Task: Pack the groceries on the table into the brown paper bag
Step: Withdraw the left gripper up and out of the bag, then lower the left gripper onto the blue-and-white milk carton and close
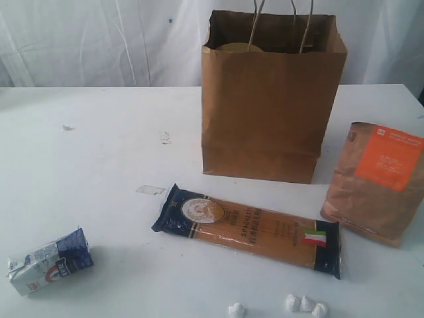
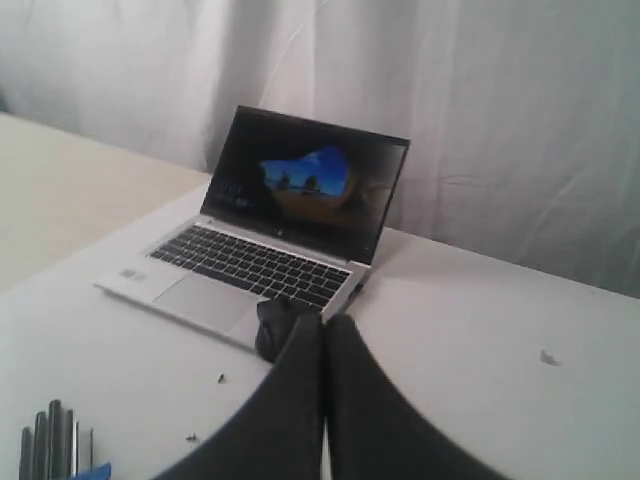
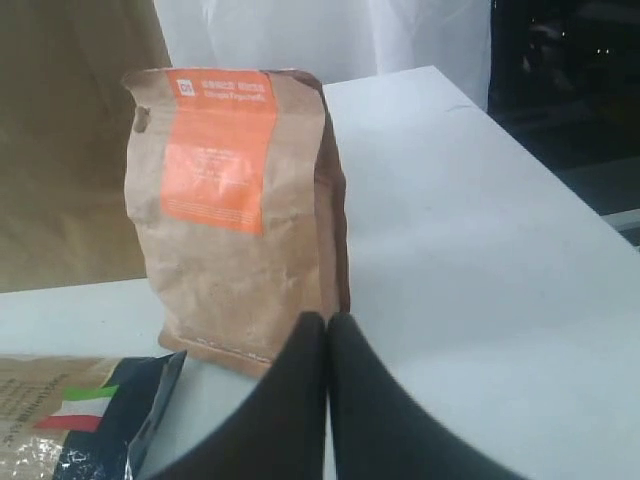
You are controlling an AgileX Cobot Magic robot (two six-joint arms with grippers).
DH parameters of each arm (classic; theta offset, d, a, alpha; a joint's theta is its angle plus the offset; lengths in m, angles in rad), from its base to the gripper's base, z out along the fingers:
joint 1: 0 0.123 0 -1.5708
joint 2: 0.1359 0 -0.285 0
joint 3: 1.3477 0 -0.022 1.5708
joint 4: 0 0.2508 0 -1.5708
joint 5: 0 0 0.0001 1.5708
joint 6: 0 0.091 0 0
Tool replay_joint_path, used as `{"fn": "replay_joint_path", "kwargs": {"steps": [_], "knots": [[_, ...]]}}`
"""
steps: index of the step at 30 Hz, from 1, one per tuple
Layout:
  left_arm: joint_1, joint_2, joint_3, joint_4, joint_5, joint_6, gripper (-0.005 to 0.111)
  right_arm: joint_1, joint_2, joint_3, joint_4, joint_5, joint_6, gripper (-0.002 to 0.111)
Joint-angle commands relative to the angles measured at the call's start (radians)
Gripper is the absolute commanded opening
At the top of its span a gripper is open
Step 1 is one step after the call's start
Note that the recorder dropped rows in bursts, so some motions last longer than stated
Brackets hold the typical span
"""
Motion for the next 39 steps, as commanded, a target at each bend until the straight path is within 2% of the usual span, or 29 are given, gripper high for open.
{"fn": "replay_joint_path", "kwargs": {"steps": [1,4,6,9,11,14,15,18,19,20,21,23,24,25,26,27,28,30,31,32,34,39], "knots": [[-0.108,-0.03,0.002,-0.008,-0.035,0.114,0.0,-0.002,-0.005,0.002,-0.009,-0.008,0.004,0.0],[-0.201,-0.018,0.003,-0.007,-0.173,0.264,0.0,-0.002,-0.005,0.002,-0.009,-0.008,0.004,0.0],[-0.259,-0.004,0.003,0.0,-0.332,0.35,0.0,-0.002,-0.005,0.002,-0.009,-0.008,0.004,0.0],[-0.309,0.029,0.003,0.035,-0.532,0.422,0.0,-0.002,-0.005,0.002,-0.009,-0.008,0.004,0.0],[-0.319,0.064,0.003,0.066,-0.557,0.43,0.0,-0.002,-0.005,0.002,-0.009,-0.008,0.004,0.0],[-0.319,0.152,0.003,0.09,-0.426,0.43,0.0,-0.002,-0.005,0.002,-0.009,-0.008,0.004,0.0],[-0.354,0.241,0.008,0.079,-0.342,0.426,0.0,-0.002,-0.005,0.002,-0.009,-0.008,0.004,0.0],[-0.475,0.401,0.037,0.11,-0.341,0.453,0.0,-0.002,-0.005,0.002,-0.009,-0.008,0.004,0.0],[-0.548,0.499,0.043,0.182,-0.325,0.497,0.0,-0.002,-0.005,0.002,-0.009,-0.008,0.004,0.0],[-0.58,0.552,0.041,0.238,-0.297,0.53,0.0,-0.002,-0.005,0.002,-0.009,-0.008,0.004,0.0],[-0.615,0.643,0.026,0.353,-0.253,0.629,0.0,-0.002,-0.005,0.002,-0.009,-0.008,0.004,0.0],[-0.619,0.769,-0.038,0.453,-0.173,0.782,0.0,-0.002,-0.005,0.002,-0.009,-0.008,0.004,0.0],[-0.619,0.807,-0.066,0.423,-0.114,0.758,0.0,-0.002,-0.005,0.002,-0.009,-0.008,0.004,0.0],[-0.619,0.884,-0.159,0.308,0.064,0.649,0.0,-0.002,-0.005,0.002,-0.009,-0.008,0.004,0.0],[-0.619,0.915,-0.199,0.263,0.129,0.626,0.0,-0.002,-0.005,0.002,-0.009,-0.008,0.004,0.0],[-0.613,0.99,-0.296,0.163,0.247,0.644,0.0,-0.002,-0.005,0.002,-0.009,-0.008,0.004,0.0],[-0.613,1.037,-0.372,0.038,0.321,0.767,0.0,-0.002,-0.005,0.002,-0.009,-0.008,0.004,0.0],[-0.613,1.126,-0.492,-0.399,0.558,1.187,0.0,-0.002,-0.005,0.002,-0.009,-0.008,0.004,0.0],[-0.613,1.174,-0.527,-0.558,0.671,1.369,0.0,-0.002,-0.005,0.002,-0.009,-0.008,0.004,0.0],[-0.613,1.208,-0.539,-0.656,0.725,1.487,0.0,-0.002,-0.005,0.002,-0.009,-0.008,0.004,0.0],[-0.613,1.252,-0.537,-0.676,0.693,1.527,0.0,-0.002,-0.005,0.002,-0.009,-0.008,0.004,0.0],[-0.613,1.266,-0.537,-0.519,0.641,1.459,0.0,-0.002,-0.005,0.002,-0.009,-0.008,0.004,0.0]]}}
